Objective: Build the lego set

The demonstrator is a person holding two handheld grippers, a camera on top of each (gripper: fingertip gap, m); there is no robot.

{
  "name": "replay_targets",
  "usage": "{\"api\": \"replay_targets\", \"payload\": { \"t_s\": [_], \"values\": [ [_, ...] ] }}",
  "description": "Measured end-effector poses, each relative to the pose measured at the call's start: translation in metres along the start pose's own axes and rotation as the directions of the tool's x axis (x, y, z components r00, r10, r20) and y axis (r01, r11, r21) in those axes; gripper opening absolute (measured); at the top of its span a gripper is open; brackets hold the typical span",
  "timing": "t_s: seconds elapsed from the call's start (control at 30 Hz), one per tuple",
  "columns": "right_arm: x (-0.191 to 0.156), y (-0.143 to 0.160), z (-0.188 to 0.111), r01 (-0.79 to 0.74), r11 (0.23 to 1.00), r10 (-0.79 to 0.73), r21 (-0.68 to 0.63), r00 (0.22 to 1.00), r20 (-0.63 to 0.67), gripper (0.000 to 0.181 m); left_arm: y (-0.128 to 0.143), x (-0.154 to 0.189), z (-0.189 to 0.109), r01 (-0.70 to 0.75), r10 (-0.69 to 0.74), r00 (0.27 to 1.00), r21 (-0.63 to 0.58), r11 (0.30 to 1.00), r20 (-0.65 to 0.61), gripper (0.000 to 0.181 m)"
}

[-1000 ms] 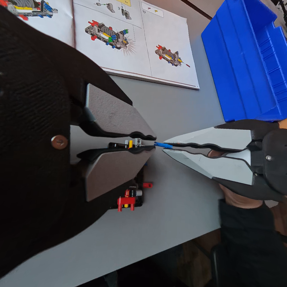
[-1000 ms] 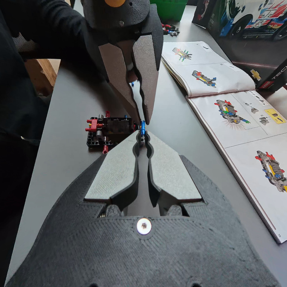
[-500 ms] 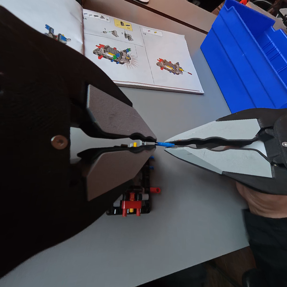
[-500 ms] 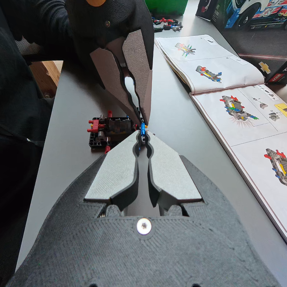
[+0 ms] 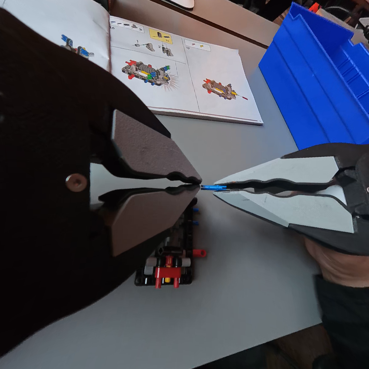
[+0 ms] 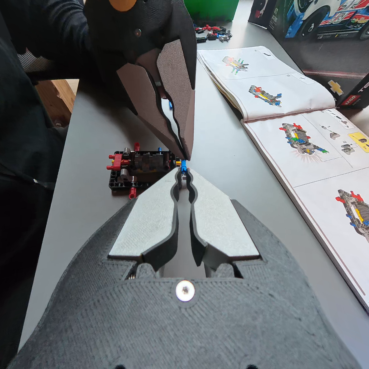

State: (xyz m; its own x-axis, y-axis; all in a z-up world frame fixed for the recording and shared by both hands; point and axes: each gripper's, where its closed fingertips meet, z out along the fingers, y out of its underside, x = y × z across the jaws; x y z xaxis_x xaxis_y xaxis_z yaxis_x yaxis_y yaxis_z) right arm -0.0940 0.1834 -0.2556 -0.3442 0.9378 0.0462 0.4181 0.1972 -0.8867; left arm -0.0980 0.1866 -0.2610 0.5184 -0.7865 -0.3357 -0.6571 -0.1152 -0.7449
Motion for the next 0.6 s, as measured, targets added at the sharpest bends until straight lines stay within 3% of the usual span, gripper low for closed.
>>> {"api": "replay_targets", "payload": {
  "t_s": [0.17, 0.27, 0.4, 0.6],
  "values": [
    [0.0021, -0.0007, -0.0022, -0.025, 1.0, 0.025, 0.012, 1.0, 0.004, 0.0, 0.0012, -0.0026, -0.0014, -0.022, 0.022, 1.0, 0.001, 1.0, 0.018, 0.001],
    [0.0025, -0.0015, -0.0021, -0.025, 1.0, 0.025, 0.015, 1.0, 0.001, 0.0, -0.0018, 0.0004, -0.0004, -0.011, 0.011, 1.0, 0.01, 1.0, 0.005, 0.013],
    [0.0014, 0.0006, 0.0001, -0.008, 1.0, 0.008, -0.002, 1.0, -0.002, 0.001, -0.0041, 0.0024, -0.0011, -0.018, 0.018, 1.0, 0.022, 1.0, 0.002, 0.002],
    [0.0015, 0.0002, 0.0, -0.009, 1.0, 0.009, 0.001, 1.0, -0.002, 0.001, -0.0041, 0.0021, -0.0011, -0.018, 0.018, 1.0, 0.025, 1.0, 0.002, 0.001]
  ]
}}
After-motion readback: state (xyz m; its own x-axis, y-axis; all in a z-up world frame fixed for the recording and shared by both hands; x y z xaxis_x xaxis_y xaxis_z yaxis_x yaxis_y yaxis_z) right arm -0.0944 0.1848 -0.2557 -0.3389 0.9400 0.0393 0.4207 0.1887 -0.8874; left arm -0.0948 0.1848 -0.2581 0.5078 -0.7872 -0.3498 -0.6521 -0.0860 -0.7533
